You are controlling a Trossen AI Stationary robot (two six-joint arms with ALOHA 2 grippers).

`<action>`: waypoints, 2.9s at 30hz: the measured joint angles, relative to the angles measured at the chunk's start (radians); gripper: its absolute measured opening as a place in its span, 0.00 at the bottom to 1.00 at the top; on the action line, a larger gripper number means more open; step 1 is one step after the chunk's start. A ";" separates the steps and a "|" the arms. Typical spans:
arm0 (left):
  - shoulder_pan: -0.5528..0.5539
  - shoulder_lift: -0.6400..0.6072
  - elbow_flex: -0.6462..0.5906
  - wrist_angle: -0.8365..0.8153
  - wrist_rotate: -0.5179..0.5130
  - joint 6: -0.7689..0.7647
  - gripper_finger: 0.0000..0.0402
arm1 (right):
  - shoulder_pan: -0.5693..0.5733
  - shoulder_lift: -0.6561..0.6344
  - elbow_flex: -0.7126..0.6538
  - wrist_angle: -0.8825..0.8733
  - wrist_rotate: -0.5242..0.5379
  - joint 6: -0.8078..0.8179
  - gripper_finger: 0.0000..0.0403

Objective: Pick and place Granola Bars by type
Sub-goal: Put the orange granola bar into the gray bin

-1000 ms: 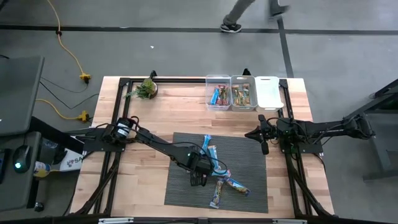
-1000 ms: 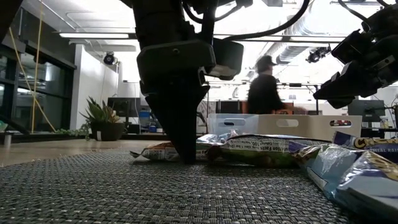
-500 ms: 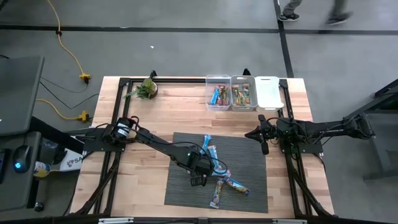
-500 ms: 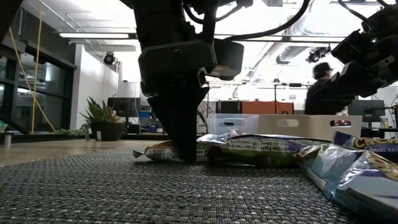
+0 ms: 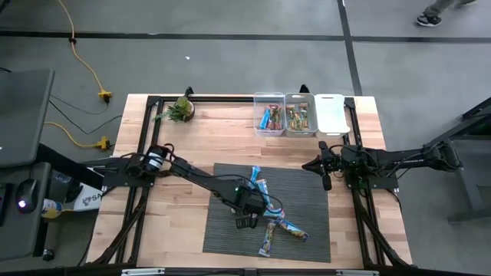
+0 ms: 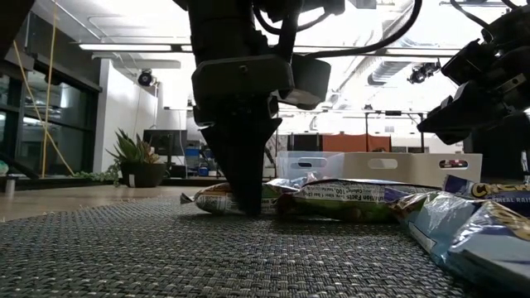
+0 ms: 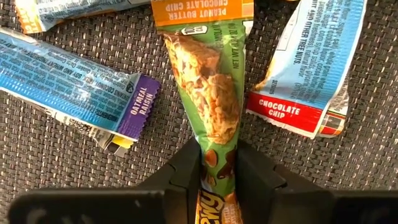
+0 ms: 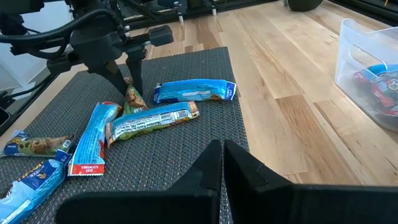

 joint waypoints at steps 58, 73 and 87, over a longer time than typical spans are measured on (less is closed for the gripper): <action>0.286 -0.013 0.718 0.557 0.155 0.326 0.19 | 0.000 0.000 0.000 0.001 0.000 0.000 0.00; 0.565 0.044 0.718 0.734 0.136 -0.056 0.19 | 0.000 0.000 0.000 0.000 0.000 0.000 0.00; 0.687 0.297 0.716 0.733 0.104 -0.621 0.19 | 0.000 0.000 0.000 0.001 0.000 0.000 0.00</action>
